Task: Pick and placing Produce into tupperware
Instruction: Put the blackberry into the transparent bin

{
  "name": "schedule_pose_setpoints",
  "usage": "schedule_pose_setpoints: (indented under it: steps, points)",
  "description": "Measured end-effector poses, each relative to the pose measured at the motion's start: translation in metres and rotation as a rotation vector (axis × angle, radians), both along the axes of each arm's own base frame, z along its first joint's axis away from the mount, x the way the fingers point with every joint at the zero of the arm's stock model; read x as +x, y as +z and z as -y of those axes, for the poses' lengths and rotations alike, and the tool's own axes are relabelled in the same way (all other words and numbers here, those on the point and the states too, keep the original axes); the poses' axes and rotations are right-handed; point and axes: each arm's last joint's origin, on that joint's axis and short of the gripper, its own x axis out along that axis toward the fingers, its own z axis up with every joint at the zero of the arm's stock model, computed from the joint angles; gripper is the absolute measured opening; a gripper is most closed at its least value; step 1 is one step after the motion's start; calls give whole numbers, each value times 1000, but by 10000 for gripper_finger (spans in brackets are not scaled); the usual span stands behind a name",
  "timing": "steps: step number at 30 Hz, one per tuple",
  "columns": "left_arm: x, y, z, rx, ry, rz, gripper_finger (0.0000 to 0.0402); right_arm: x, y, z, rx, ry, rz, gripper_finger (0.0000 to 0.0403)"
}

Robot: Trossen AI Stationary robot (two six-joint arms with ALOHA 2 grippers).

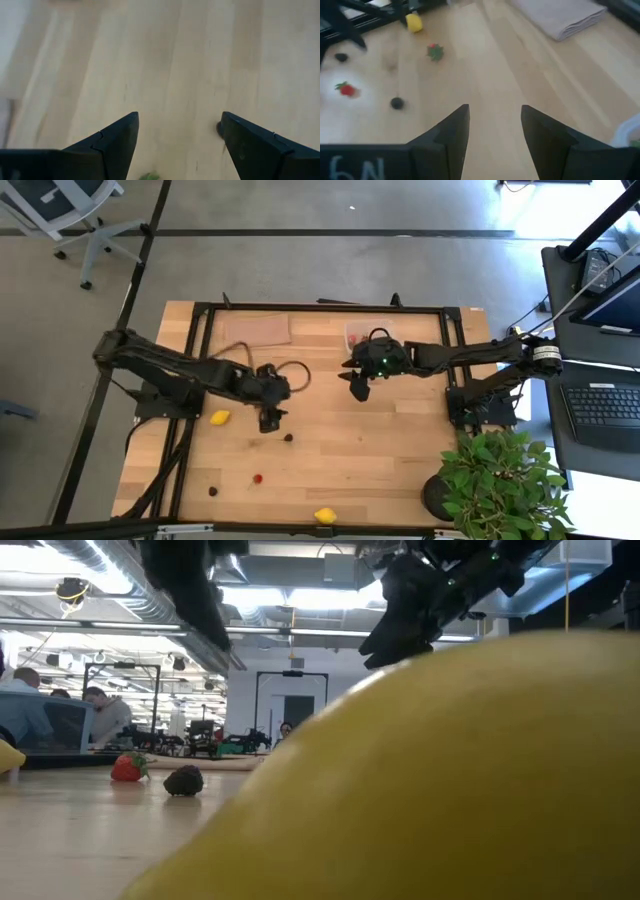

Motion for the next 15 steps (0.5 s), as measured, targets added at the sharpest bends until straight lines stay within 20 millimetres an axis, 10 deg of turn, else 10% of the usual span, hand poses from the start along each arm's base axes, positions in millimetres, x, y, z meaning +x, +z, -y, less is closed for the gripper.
schedule_pose_setpoints:
  steps: [15]
  points:
    - [46, -87, 39, -249, -11, -222, 246, -1, -1, 1, -50, 12, -18, 181]
